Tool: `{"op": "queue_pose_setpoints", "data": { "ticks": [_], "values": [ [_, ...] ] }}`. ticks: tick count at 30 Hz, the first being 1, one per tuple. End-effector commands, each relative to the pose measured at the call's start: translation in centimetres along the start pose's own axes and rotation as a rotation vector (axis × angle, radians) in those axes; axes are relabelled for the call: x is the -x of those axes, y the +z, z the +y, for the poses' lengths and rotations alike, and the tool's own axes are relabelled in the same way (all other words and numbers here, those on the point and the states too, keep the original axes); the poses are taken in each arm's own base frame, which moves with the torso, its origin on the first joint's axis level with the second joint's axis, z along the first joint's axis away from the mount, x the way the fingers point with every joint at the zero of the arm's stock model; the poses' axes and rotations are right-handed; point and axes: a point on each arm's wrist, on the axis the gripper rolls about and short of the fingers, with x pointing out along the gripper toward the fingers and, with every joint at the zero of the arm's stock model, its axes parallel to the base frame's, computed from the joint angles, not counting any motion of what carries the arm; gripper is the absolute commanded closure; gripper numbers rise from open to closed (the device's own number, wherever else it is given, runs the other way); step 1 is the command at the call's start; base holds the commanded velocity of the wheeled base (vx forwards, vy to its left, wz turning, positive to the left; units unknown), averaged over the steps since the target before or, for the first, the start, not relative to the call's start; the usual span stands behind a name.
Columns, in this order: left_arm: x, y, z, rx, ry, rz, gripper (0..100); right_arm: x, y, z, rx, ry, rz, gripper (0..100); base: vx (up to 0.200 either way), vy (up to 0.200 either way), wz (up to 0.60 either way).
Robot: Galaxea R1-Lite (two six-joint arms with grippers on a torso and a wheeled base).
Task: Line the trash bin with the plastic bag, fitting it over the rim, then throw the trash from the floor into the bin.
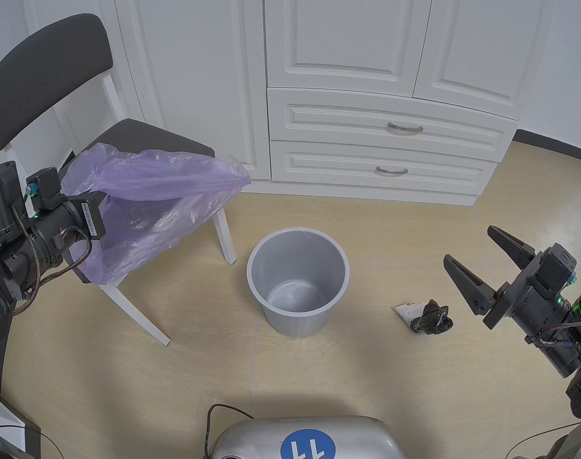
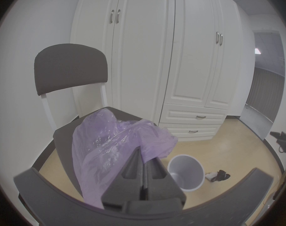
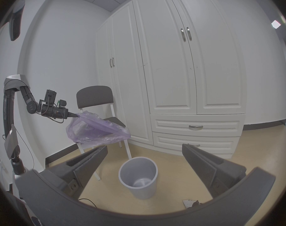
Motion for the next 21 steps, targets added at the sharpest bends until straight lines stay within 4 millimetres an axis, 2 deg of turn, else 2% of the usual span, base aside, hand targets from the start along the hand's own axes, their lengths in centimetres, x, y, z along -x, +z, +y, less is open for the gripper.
{"op": "queue_pose_setpoints", "data": {
  "ticks": [1,4,5,9,16,18,21],
  "values": [
    [2.0,-1.1,-1.5,0.004,-0.048,0.013,100,-0.2,-0.1,0.0,0.000,-0.002,-0.004,0,0.000,0.000,0.00],
    [2.5,-1.3,-1.7,0.002,-0.043,0.019,100,-0.2,-0.1,-0.1,0.000,-0.004,-0.004,0,0.000,0.000,0.00],
    [3.8,-1.9,-1.9,0.000,-0.049,0.027,100,0.1,0.1,-0.1,0.002,-0.007,-0.011,0,0.000,0.000,0.00],
    [5.3,-2.5,-1.8,-0.002,-0.059,0.033,100,0.2,0.3,-0.2,0.002,-0.011,-0.023,0,0.000,0.000,0.00],
    [6.2,-2.6,-1.5,-0.002,-0.050,0.028,100,0.3,0.3,-0.1,0.003,-0.006,-0.020,0,0.000,0.000,0.00],
    [8.2,-2.7,-1.5,-0.022,-0.076,0.005,100,0.4,0.1,-0.1,0.003,-0.006,-0.011,0,0.000,0.000,0.00],
    [8.7,-2.1,-1.7,-0.056,-0.130,-0.025,100,0.3,0.0,0.0,0.002,-0.001,-0.004,0,0.000,0.000,0.00]
  ]
}}
